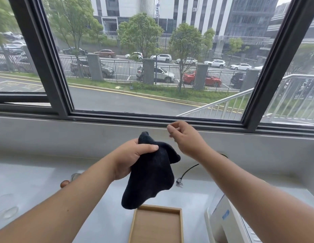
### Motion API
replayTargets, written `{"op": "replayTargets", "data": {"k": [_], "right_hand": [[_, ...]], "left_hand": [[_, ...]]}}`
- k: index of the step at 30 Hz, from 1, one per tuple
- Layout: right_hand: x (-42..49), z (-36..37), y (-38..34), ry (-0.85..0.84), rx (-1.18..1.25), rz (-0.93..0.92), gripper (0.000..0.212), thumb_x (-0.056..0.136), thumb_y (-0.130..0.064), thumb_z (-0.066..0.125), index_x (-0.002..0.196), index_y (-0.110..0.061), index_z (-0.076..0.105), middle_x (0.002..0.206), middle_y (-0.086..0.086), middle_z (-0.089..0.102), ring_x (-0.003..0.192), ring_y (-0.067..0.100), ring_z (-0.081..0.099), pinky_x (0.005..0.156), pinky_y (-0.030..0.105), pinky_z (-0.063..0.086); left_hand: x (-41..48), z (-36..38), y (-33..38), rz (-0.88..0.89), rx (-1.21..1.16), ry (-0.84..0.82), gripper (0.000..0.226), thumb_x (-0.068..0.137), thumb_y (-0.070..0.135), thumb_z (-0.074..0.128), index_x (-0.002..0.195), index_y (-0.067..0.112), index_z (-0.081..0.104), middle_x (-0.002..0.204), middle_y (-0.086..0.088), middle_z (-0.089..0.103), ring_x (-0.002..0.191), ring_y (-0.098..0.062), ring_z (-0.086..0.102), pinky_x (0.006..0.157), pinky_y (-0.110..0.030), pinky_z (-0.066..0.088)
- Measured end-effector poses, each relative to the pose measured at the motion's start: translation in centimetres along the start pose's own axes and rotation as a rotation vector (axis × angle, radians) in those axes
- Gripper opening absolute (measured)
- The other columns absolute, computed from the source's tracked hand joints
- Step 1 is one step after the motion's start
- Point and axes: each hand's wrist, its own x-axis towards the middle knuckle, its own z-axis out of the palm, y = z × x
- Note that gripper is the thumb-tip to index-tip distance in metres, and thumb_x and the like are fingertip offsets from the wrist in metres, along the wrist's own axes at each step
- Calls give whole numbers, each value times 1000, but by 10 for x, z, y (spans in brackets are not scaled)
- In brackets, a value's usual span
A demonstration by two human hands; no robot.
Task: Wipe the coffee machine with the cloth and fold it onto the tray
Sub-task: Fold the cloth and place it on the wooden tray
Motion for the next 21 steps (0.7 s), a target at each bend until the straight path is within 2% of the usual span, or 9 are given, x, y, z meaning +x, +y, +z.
{"op": "replayTargets", "data": {"k": [2,3,6,9,11,13,15,18,21], "right_hand": [[-8,3,11,-35,11,137,55,100,-67,42,120,-21,65,105,-2,73,97,16,68,95,46,56],[-14,6,16,-82,49,212,67,99,-72,35,119,-17,68,105,0,74,99,19,69,96,48,56],[-33,18,32,-393,420,436,96,90,-88,17,121,-19,75,120,4,76,116,24,68,107,47,49],[-45,28,40,-620,726,433,106,79,-97,3,130,-36,72,140,-1,67,131,18,62,108,45,44],[-48,29,36,-653,856,420,112,78,-98,8,138,-25,67,141,6,66,130,23,61,111,47,43],[-48,27,30,-668,967,364,96,87,-90,29,141,-19,64,140,9,66,128,26,61,111,48,44],[-47,23,22,-654,981,265,65,98,-63,53,144,-17,61,146,13,61,133,29,58,112,47,44],[-42,19,19,-630,920,163,51,101,-29,58,145,-4,55,151,28,51,140,42,49,118,54,36],[-43,18,13,-548,922,150,49,98,-21,61,143,-4,56,144,26,58,126,34,58,106,45,45]], "left_hand": [[-2,-2,4,10,-168,-20,40,88,25,73,121,2,74,118,-21,74,105,-33,73,86,-38,61],[-2,-3,6,16,-235,-39,39,88,24,72,120,2,75,119,-20,74,106,-32,73,88,-38,61],[0,-5,9,26,-376,-61,36,89,26,71,116,3,78,117,-15,77,103,-28,75,90,-37,61],[4,-5,12,33,-442,-41,37,93,28,65,115,2,79,116,-15,77,103,-28,76,90,-37,61],[6,-4,12,26,-445,-20,37,93,29,64,113,2,80,115,-15,78,102,-28,76,89,-38,62],[9,-5,11,2,-441,18,37,92,29,66,112,3,80,115,-17,77,101,-30,76,89,-39,63],[11,-9,9,-29,-434,50,40,94,30,65,118,1,77,121,-20,75,106,-33,75,90,-42,63],[11,-15,5,-91,-400,79,46,94,30,65,126,-3,71,128,-23,72,109,-36,73,92,-44,62],[11,-18,-1,-118,-390,73,49,94,29,65,130,-4,68,135,-24,67,111,-36,71,99,-45,59]]}}
